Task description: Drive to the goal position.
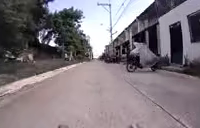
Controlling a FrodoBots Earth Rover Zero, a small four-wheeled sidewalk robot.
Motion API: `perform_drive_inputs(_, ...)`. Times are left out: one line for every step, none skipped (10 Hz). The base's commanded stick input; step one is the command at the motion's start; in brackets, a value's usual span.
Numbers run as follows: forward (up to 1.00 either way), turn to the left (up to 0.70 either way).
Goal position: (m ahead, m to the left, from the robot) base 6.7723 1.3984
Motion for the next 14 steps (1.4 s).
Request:
perform_drive_inputs(1.00, 0.04)
perform_drive_inputs(1.00, 0.04)
perform_drive_inputs(1.00, 0.04)
perform_drive_inputs(1.00, 0.04)
perform_drive_inputs(1.00, 0.04)
perform_drive_inputs(1.00, 0.04)
perform_drive_inputs(1.00, 0.04)
perform_drive_inputs(1.00, 0.04)
perform_drive_inputs(1.00, 0.04)
perform_drive_inputs(1.00, 0.04)
perform_drive_inputs(1.00, 0.04)
perform_drive_inputs(1.00, 0.04)
perform_drive_inputs(1.00, 0.04)
perform_drive_inputs(1.00, 0.04)
